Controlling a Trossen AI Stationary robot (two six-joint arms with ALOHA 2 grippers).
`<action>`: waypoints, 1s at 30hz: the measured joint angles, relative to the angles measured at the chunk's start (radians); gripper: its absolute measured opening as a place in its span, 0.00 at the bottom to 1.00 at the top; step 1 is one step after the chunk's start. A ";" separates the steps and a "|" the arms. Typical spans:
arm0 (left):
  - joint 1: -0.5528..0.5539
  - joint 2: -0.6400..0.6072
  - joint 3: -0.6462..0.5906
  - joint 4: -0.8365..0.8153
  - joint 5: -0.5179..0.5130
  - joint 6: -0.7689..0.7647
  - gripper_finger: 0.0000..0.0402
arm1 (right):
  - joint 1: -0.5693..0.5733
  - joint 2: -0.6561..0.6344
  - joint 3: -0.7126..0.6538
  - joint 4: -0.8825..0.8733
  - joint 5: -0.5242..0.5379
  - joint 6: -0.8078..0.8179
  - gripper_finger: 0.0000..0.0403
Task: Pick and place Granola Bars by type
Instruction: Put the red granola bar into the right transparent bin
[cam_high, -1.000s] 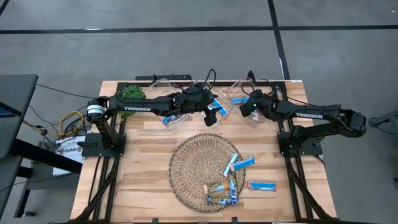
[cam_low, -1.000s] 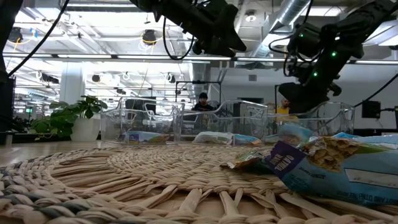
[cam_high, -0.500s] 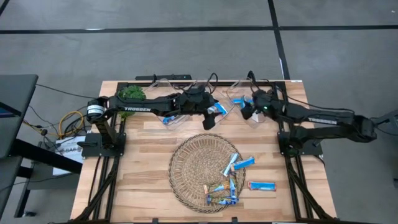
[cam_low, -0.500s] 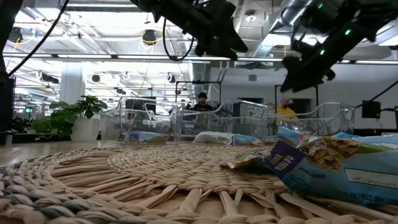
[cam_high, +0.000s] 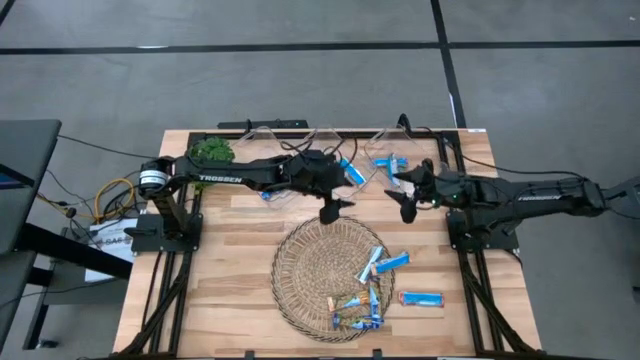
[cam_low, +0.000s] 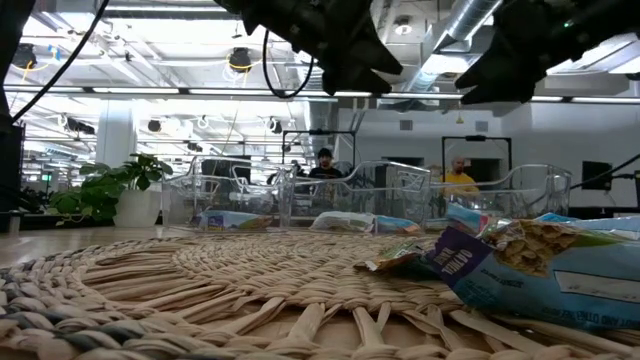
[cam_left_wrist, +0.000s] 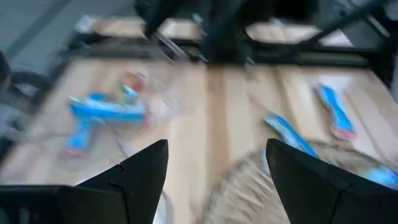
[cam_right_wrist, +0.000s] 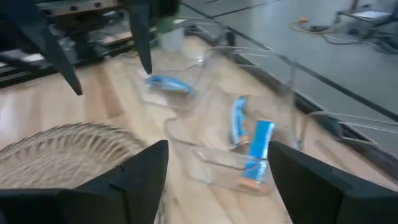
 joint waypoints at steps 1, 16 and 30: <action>0.000 -0.003 0.000 -0.026 0.003 0.000 0.66 | 0.017 -0.003 0.000 -0.003 0.009 0.000 0.67; -0.006 -0.318 -0.541 0.335 0.008 -0.163 0.66 | 0.213 -0.039 -0.001 -0.057 0.208 0.080 0.67; -0.112 -0.794 -1.118 0.643 -0.115 -0.138 0.66 | 0.315 -0.041 -0.001 -0.022 0.276 0.134 0.67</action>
